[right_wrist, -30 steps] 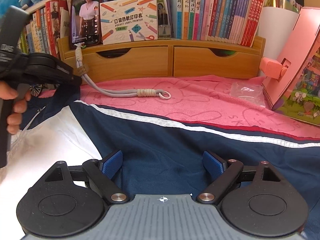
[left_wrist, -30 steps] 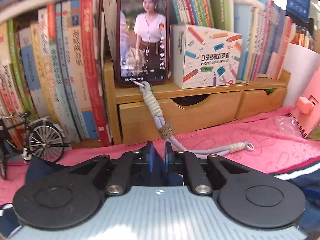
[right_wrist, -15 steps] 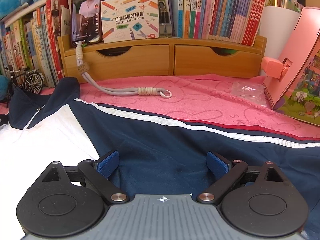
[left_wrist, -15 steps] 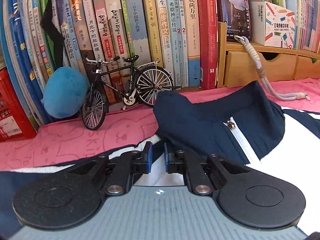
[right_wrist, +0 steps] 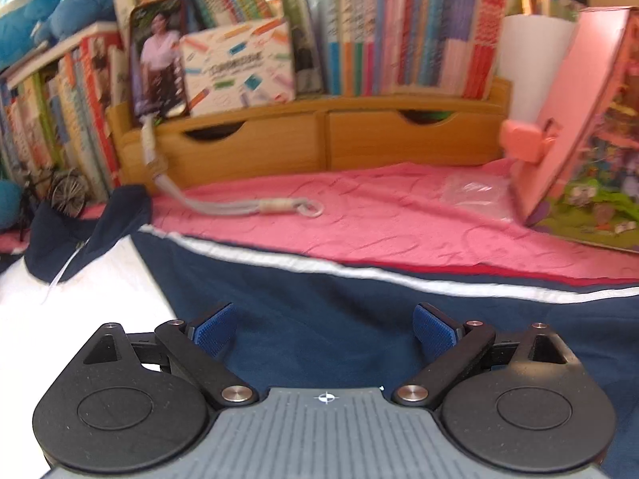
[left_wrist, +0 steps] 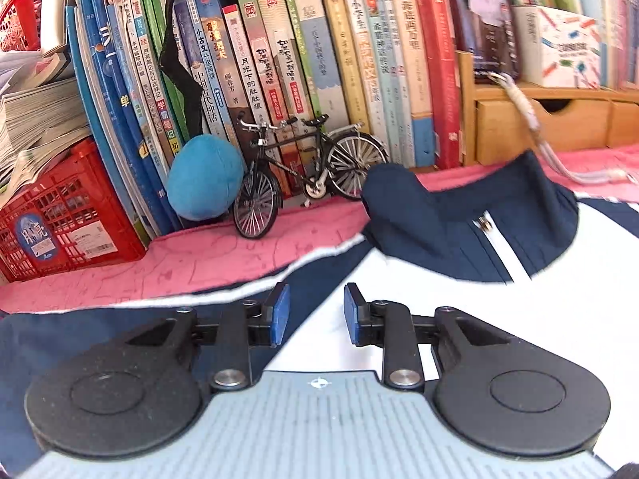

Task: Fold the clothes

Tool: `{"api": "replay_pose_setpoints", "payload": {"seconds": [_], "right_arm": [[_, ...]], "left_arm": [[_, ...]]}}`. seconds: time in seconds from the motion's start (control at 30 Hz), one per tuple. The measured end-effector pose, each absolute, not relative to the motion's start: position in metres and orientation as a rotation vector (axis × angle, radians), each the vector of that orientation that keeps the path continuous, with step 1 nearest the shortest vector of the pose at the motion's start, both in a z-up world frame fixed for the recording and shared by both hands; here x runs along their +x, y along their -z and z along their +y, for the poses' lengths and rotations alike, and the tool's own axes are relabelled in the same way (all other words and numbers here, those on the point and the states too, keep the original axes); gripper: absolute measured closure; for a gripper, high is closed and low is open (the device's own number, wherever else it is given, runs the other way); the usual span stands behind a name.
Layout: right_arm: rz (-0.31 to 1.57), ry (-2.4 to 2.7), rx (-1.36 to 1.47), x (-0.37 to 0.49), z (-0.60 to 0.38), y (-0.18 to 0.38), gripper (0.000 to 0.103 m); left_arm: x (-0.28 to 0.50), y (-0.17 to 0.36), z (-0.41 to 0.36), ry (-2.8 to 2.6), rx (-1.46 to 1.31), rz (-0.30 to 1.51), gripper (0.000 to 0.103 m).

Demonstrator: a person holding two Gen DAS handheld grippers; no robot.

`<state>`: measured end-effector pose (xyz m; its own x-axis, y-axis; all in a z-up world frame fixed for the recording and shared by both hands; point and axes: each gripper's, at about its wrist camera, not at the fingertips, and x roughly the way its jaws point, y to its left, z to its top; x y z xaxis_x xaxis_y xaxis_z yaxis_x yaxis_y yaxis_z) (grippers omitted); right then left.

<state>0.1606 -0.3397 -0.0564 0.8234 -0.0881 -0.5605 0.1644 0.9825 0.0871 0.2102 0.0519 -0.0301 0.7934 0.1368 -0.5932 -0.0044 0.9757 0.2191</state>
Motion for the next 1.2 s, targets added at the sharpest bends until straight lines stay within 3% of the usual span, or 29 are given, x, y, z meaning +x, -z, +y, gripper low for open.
{"api": "replay_pose_setpoints", "payload": {"seconds": [0.2,0.37,0.53,0.7,0.73,0.77,0.8,0.83,1.0,1.13,1.2], "right_arm": [[0.434,0.447,0.304,0.083,-0.472,0.037,0.007],[0.393,0.683,0.513,0.014,-0.582,0.046,0.007],[0.403,0.620,0.715,0.003,-0.635,0.067,0.007],[0.396,0.569,0.794,0.021,-0.656,0.082,0.006],[0.406,0.569,0.787,0.030,-0.658,0.081,0.013],[0.420,0.564,0.784,0.036,-0.660,0.080,0.035],[0.425,0.546,0.769,0.042,-0.660,0.076,0.066],[0.373,0.476,0.712,0.041,-0.656,0.066,0.075],[0.063,0.172,0.445,0.019,-0.636,0.014,0.078],[0.299,0.507,0.389,0.033,-0.648,0.030,0.068],[0.433,0.689,0.265,0.042,-0.642,0.041,0.062]], "left_arm": [[0.158,0.039,0.073,-0.075,0.234,0.650,0.073],[0.151,0.024,0.076,-0.065,0.094,0.655,0.073],[0.150,-0.010,-0.012,0.258,0.101,0.560,0.073],[0.161,0.006,-0.115,0.557,0.042,0.593,0.072],[0.163,0.014,-0.130,0.579,0.045,0.611,0.072],[0.165,0.023,-0.144,0.601,0.048,0.629,0.072],[0.166,0.032,-0.158,0.622,0.051,0.647,0.072],[0.166,0.040,-0.165,0.625,0.054,0.668,0.072],[0.157,0.051,-0.172,0.610,0.077,0.656,0.070],[0.155,0.051,-0.175,0.615,0.098,0.656,0.068],[0.152,0.051,-0.179,0.619,0.124,0.652,0.061]]}}
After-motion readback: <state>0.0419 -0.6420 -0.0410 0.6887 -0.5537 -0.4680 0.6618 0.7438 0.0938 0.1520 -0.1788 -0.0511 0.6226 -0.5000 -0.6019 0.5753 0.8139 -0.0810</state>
